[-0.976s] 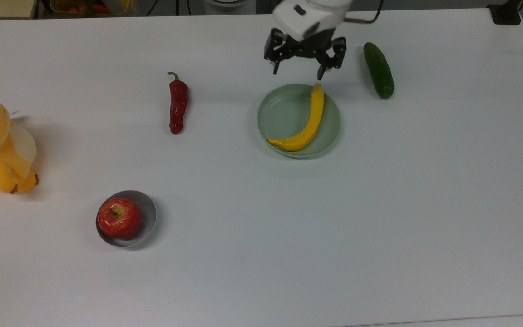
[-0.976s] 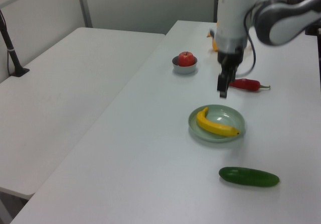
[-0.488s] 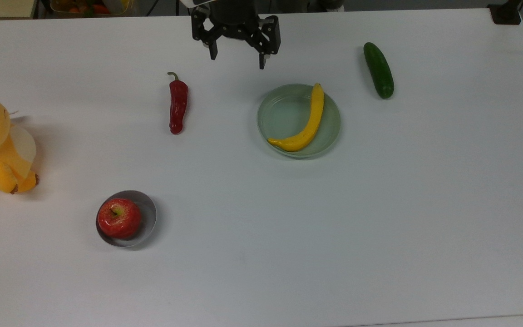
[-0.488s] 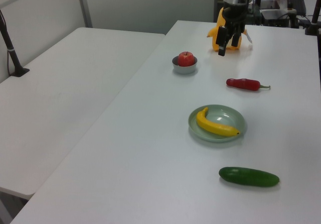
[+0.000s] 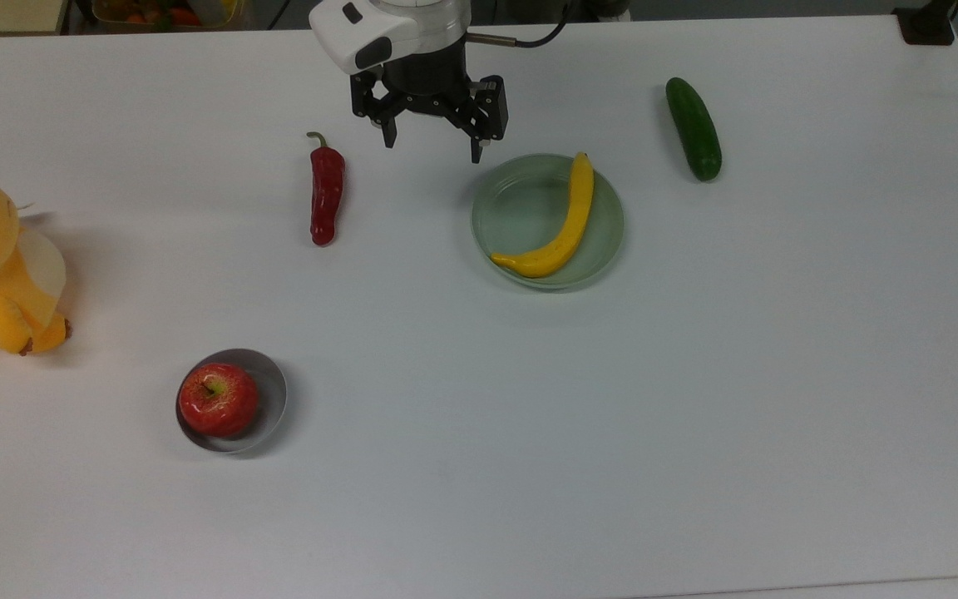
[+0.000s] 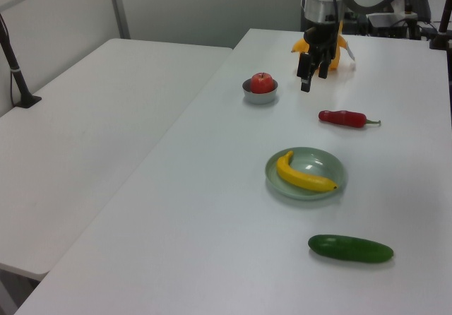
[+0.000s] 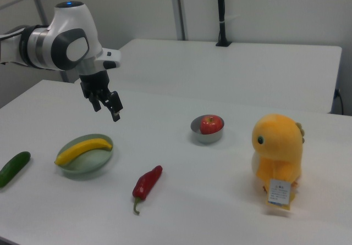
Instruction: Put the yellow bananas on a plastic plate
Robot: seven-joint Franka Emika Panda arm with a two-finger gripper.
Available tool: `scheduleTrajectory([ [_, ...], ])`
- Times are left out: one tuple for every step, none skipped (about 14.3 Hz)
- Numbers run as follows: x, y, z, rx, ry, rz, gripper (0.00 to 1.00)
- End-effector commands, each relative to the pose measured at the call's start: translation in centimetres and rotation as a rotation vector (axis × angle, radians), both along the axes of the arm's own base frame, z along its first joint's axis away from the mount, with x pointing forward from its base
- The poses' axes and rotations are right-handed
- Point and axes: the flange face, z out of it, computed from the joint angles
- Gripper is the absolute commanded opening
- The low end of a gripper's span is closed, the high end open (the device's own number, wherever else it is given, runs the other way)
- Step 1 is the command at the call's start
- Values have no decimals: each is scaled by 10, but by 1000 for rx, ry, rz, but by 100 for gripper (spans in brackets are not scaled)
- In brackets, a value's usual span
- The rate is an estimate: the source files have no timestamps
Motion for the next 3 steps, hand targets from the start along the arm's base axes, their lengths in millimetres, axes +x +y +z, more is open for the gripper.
scheduleTrajectory([
  [2,2,5,19,-20,23,100],
  [2,2,5,19,-20,23,100],
  [1,3,5,17,-19,36,100],
])
